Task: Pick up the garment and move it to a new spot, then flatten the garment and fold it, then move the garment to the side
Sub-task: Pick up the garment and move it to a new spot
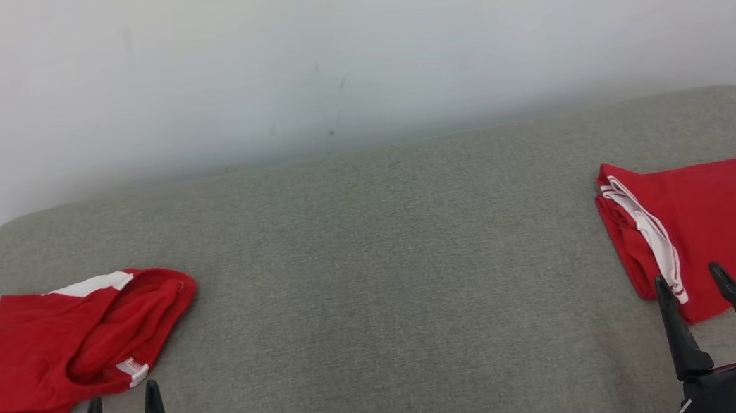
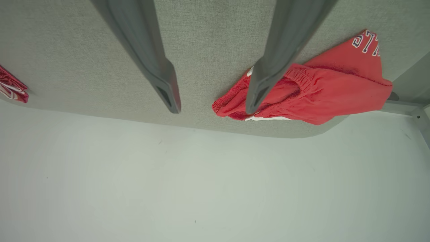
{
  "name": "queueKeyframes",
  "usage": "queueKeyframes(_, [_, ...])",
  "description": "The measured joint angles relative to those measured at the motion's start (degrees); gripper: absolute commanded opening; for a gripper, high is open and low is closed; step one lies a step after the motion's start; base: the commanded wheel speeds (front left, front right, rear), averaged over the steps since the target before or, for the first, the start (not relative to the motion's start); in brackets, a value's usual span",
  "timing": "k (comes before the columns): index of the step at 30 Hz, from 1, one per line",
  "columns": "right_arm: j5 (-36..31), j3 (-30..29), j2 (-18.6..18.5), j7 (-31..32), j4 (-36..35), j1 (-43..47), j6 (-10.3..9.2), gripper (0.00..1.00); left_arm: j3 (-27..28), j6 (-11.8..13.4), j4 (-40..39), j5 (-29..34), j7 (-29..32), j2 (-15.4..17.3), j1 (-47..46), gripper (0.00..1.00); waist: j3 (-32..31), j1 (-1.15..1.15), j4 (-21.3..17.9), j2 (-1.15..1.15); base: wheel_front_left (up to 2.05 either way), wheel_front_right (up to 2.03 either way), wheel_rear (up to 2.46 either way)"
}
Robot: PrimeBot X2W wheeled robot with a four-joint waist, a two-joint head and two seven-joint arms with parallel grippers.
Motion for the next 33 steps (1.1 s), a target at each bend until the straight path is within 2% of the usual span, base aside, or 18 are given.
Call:
queueKeyframes(8, [-0.2, 1.4, 0.8, 0.0, 0.7, -0.9, 0.12, 1.00, 1.6, 0.1, -0.2, 1.2, 0.2, 0.5, 0.0, 1.00, -0.2, 0.00, 5.9, 0.00, 0.00, 0.00, 0.00])
queueKeyframes(14, [-0.9, 2.6, 0.7, 0.0, 2.4, -2.5, 1.34, 1.00, 2.5, 0.5, -0.5, 1.5, 1.0, 1.0, 1.5, 1.00, -0.5, 0.00, 10.7, 0.00, 0.00, 0.00, 0.00])
queueKeyframes(28, [-0.9, 3.3, 0.7, 1.1, 4.1, -3.6, 1.96, 1.00, 3.3, 0.5, -1.3, 2.4, 3.2, 1.5, 1.9, 1.00, -0.7, 0.00, 22.4, 0.00, 0.00, 0.00, 0.00])
queueKeyframes(33, [-1.1, 4.5, 1.0, 1.6, 4.4, -6.4, 2.34, 1.00, 5.3, 0.5, -2.1, 2.4, 3.3, 1.9, 2.2, 1.00, -0.2, 0.00, 25.1, 0.00, 0.00, 0.00, 0.00])
